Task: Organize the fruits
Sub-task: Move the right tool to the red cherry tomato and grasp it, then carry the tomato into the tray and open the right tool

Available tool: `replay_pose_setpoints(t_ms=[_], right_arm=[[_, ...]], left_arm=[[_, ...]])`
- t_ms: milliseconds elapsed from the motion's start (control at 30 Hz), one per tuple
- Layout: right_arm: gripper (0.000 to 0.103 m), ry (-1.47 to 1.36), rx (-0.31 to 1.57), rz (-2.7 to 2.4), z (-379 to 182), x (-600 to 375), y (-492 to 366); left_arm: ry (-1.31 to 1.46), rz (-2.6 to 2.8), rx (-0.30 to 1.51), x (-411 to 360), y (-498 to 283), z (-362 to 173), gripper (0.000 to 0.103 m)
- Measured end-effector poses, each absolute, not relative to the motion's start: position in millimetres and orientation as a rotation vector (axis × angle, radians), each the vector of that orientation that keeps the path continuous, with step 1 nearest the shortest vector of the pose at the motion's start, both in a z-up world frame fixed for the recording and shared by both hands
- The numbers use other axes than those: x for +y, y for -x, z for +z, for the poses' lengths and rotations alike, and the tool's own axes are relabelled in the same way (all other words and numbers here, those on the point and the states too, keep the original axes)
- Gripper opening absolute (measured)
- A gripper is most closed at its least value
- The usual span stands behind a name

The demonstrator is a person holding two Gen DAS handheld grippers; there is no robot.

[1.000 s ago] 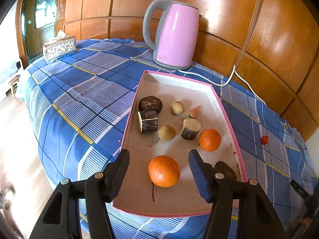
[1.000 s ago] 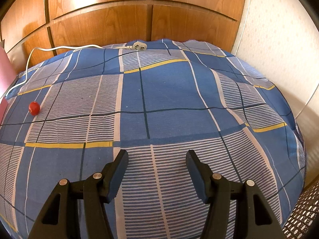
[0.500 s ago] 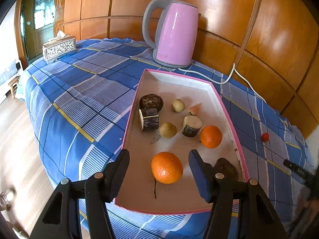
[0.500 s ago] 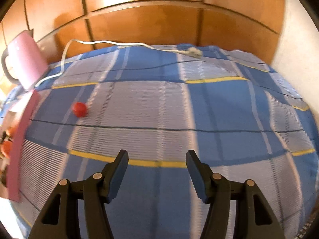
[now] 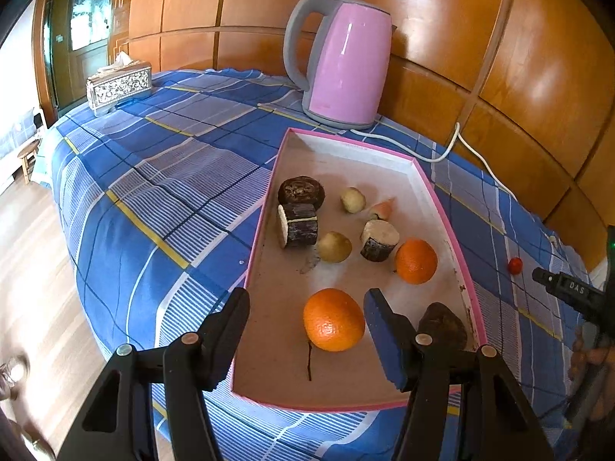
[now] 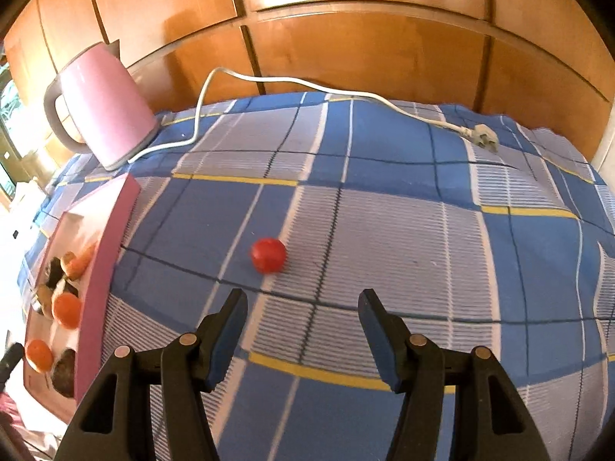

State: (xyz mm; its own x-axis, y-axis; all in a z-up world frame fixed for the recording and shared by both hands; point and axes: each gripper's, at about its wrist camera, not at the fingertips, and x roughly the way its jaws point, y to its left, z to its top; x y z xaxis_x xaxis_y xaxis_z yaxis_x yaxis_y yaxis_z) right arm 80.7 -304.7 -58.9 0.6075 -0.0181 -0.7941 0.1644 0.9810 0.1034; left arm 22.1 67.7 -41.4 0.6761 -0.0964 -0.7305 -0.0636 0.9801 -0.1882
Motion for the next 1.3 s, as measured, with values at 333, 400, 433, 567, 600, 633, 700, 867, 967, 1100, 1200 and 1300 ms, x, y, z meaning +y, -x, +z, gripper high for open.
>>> replay_pose_setpoints(t_ms=[333, 400, 433, 567, 600, 633, 700, 867, 967, 1100, 1200, 1300], right_arm=[[0.061, -0.157, 0.926, -0.104, -60, -299, -102], [0.061, -0.138, 0.929, -0.102, -61, -294, -107], [0.061, -0.132, 0.929, -0.095, -62, -292, -110], [0.057, -0.103, 0.937, -0.100, -64, -286, -119], [0.057, -0.094, 0.939, -0.104, -65, -285, -121], [0.057, -0.090, 0.942, -0.107, -67, -285, -123], [0.057, -0.090, 0.953, -0.109, -70, -284, -128], [0.027, -0.080, 0.986, -0.095, -79, -280, -139], [0.025, -0.058, 0.983, -0.091, -81, -275, -139], [0.025, -0.048, 0.970, -0.065, -78, -269, -137], [0.025, -0.053, 0.953, -0.035, -71, -263, -133], [0.025, -0.062, 0.931, 0.022, -60, -252, -128]], left_arm=[[0.203, -0.023, 0.831, 67, -22, -42, 0.065], [0.203, -0.023, 0.832, 67, -22, -42, 0.065], [0.203, -0.022, 0.833, 67, -22, -42, 0.065], [0.204, -0.020, 0.839, 67, -22, -43, 0.065], [0.203, -0.020, 0.839, 67, -21, -43, 0.065], [0.201, -0.020, 0.839, 67, -21, -44, 0.065], [0.200, -0.021, 0.841, 67, -21, -44, 0.065], [0.200, -0.018, 0.845, 69, -21, -45, 0.065], [0.202, -0.017, 0.845, 69, -21, -45, 0.066], [0.204, -0.016, 0.847, 70, -21, -45, 0.066], [0.207, -0.014, 0.840, 71, -21, -43, 0.066], [0.214, -0.008, 0.833, 73, -21, -41, 0.066]])
